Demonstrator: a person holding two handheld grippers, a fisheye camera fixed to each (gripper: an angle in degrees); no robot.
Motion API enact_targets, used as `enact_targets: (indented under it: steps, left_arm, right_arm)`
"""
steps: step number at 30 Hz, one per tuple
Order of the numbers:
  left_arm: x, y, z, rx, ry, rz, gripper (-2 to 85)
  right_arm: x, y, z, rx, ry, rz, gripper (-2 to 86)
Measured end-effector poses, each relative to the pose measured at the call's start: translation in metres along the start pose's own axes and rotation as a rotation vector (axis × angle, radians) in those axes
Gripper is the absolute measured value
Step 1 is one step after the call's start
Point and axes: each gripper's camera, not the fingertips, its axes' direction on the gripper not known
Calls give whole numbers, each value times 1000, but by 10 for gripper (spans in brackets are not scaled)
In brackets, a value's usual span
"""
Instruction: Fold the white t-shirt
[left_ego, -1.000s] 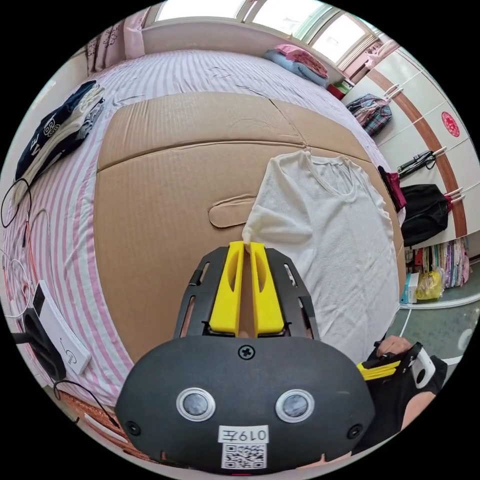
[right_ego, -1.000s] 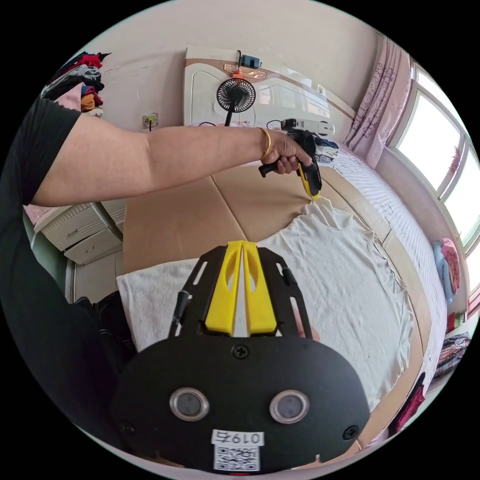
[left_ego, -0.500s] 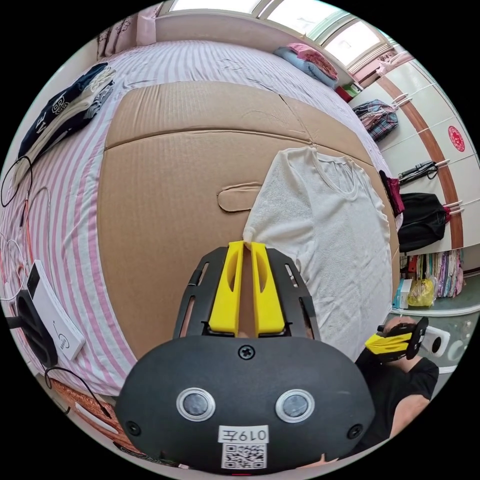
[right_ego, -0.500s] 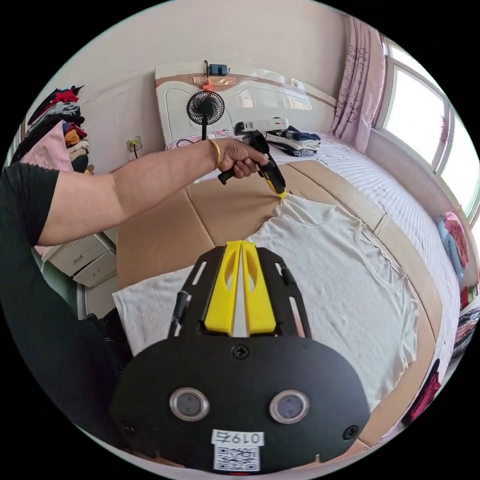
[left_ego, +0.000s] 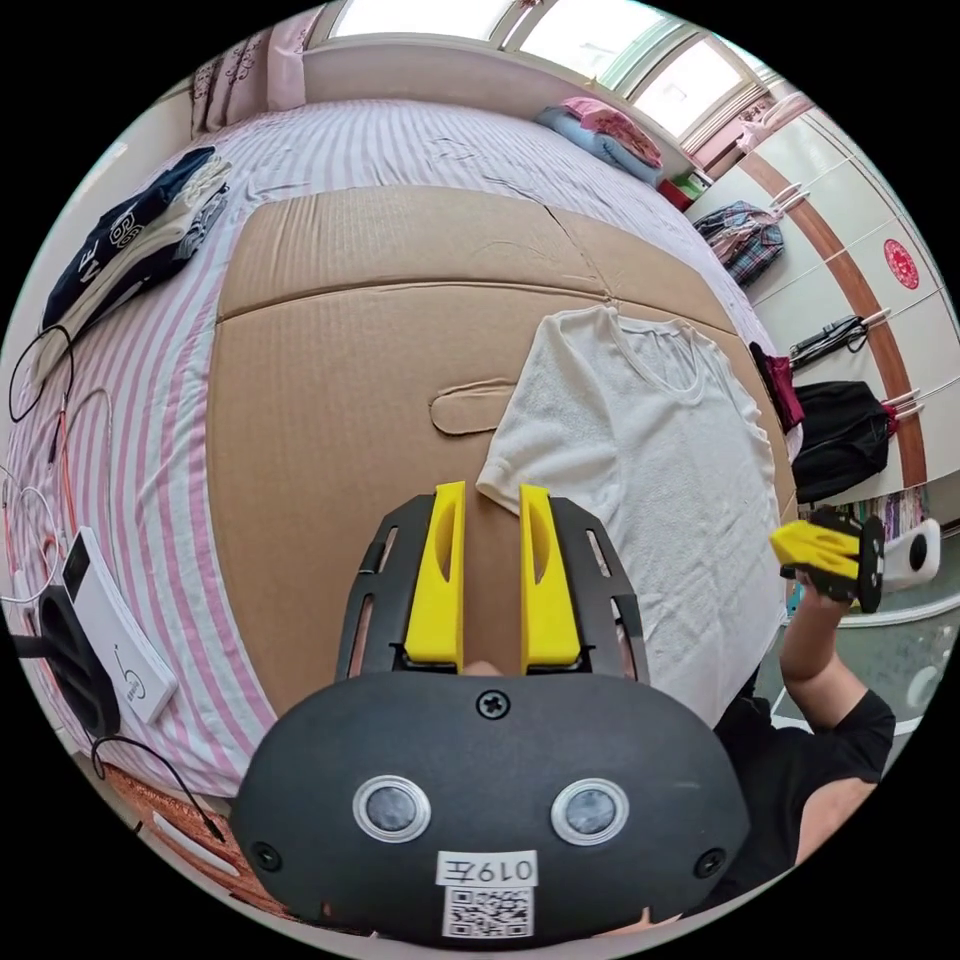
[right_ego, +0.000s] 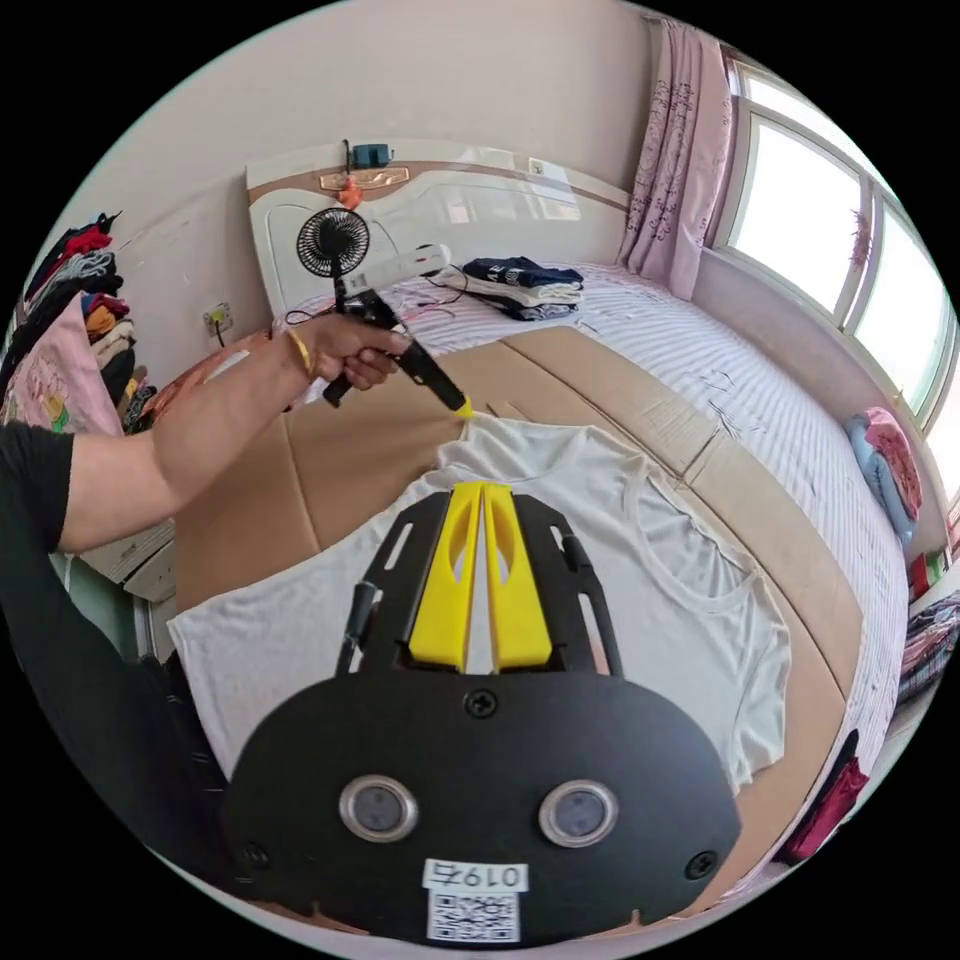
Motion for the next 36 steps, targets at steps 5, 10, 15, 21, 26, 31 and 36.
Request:
enact_targets:
  steps: [5,10,15,21,26,31,36]
  left_arm:
    - [-12,5,7,36,51,-3,59]
    - [-26,13,7,91,35,13,27]
    - [-36,16,8,107,89,21,18]
    - [-47,16,10,107,115,14,15]
    - [-51,16,11,107,121,14,14]
    - [-56,18,12,111,127,8,15]
    - [-56,18,16,109,118,9,15]
  right_arm:
    - [70,-118,46,-103,-31,10,-7]
    - [104,-220,104,-232,-93,-51,21]
    - [124,-304,166,-414,-252,-83,90]
    - [134,-359,196,-489,-233,-87,80]
    - [130,-390,203,-520,-279,-112,80]
    - [132,-415,190,-440,-307,-98,79]
    - [135,-426,191,-478,-307,-90,65]
